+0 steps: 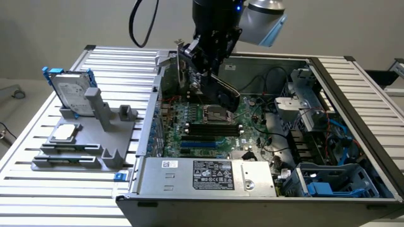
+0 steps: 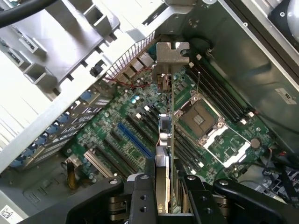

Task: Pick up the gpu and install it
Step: 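Insert the gpu into the slot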

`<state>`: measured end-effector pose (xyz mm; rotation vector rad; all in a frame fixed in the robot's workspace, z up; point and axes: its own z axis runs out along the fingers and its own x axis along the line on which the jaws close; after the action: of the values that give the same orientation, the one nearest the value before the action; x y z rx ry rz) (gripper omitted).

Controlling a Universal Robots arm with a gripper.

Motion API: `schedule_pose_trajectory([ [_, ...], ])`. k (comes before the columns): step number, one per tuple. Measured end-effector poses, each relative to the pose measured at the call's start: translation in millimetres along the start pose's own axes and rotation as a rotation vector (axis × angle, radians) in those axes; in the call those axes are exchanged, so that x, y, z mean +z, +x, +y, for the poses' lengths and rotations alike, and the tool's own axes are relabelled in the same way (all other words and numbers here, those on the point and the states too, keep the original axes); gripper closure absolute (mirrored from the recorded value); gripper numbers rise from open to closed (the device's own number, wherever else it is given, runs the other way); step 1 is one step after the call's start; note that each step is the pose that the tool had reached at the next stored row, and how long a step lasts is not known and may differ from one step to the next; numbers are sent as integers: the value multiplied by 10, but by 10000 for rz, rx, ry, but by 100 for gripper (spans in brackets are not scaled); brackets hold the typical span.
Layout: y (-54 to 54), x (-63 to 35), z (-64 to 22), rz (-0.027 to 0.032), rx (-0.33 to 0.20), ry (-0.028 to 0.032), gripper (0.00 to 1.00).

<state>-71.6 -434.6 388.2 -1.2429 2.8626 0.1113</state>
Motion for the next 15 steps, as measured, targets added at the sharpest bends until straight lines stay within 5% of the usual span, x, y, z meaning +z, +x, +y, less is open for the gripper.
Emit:
schedule_pose_trajectory([
  [15,-5,3,-5,154,-2647,-121,73],
])
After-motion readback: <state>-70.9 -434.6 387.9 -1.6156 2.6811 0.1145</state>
